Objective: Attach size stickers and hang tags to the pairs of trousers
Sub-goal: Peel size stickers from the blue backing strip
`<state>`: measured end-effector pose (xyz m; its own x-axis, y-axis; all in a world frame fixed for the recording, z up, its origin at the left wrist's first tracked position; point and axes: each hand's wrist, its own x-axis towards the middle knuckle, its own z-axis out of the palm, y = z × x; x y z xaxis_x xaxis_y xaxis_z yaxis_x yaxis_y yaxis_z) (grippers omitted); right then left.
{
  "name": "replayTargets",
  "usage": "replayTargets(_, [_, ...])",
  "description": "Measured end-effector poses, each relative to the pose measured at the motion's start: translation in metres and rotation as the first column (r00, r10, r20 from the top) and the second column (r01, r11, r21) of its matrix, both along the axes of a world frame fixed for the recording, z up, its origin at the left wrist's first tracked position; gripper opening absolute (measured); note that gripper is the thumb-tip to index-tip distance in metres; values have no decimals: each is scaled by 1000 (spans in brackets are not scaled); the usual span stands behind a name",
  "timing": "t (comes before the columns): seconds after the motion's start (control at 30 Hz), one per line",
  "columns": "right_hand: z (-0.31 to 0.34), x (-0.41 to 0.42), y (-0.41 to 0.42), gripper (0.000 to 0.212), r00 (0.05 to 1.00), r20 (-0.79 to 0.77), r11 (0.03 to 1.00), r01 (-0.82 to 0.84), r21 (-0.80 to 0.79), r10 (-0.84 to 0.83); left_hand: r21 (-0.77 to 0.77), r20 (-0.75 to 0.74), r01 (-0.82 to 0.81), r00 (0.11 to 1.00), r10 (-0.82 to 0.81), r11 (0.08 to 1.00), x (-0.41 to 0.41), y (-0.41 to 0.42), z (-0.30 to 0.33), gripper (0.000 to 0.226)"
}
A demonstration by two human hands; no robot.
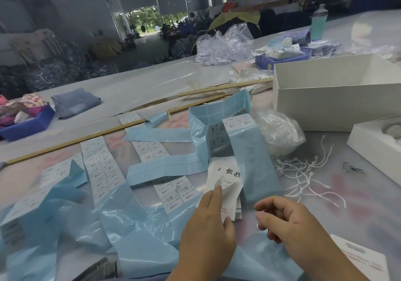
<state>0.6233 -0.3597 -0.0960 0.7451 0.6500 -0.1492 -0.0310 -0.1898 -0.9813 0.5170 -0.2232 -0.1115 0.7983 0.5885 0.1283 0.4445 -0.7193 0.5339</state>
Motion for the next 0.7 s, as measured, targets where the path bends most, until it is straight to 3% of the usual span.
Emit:
replayTargets(0.4, [3,-7,2,8,984,169,993,-32,-118,51,163,-367,3,928,58,987,6,-6,-7,61])
replayTargets(0.57, [5,-6,-9,9,932,358,978,12,-206,64,214,-413,77,910,19,974,8,-2,0,54])
replayTargets(0.7, [5,12,-20,15,807,588,948,152,-279,44,291,-397,175,917,-47,941,8,3,4,43])
